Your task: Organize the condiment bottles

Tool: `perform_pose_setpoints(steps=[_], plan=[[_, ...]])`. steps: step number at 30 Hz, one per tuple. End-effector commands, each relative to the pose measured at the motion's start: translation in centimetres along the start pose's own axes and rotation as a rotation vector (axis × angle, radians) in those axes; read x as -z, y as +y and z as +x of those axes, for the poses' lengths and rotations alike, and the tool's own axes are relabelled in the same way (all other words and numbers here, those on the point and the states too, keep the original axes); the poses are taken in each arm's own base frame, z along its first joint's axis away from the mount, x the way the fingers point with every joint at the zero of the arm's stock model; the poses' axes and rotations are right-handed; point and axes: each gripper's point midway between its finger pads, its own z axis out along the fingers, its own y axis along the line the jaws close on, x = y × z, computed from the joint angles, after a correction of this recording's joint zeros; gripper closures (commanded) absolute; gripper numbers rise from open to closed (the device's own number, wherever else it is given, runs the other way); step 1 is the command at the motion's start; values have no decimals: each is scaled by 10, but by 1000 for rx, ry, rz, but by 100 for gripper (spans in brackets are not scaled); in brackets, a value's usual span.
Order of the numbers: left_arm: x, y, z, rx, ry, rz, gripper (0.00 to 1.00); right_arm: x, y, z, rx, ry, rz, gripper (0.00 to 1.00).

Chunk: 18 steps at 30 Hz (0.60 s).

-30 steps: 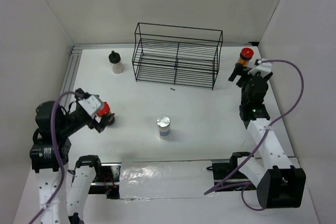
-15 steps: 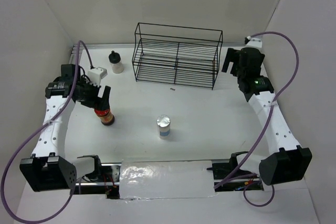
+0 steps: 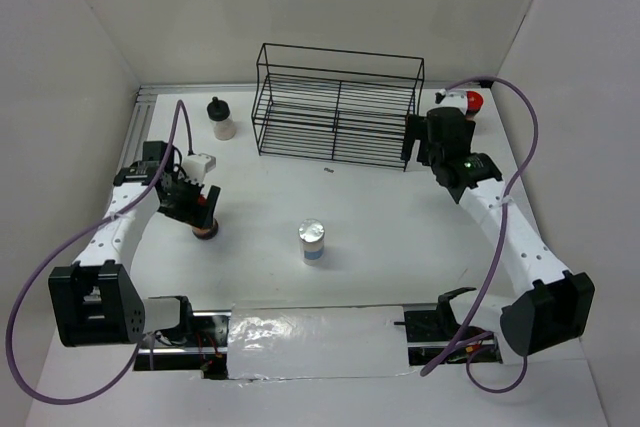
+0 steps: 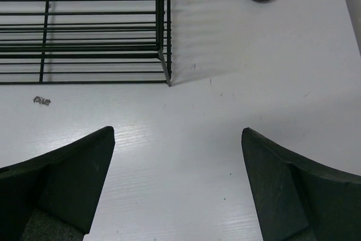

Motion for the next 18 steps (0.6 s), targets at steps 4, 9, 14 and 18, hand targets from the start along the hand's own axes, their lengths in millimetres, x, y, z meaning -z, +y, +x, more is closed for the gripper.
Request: perform_pose_setpoints(steps=[4, 9, 14, 18], plan=[[-5, 5, -22, 19, -78, -14, 2, 3, 18, 14, -6, 34, -36, 0], [0, 5, -22, 8, -93, -26, 24, 4, 23, 17, 18, 35, -21, 0], [7, 3, -21, 5, -89, -24, 58, 4, 28, 15, 28, 32, -25, 0], [27, 0, -39, -18, -129, -7, 100, 4, 31, 8, 34, 20, -24, 0]])
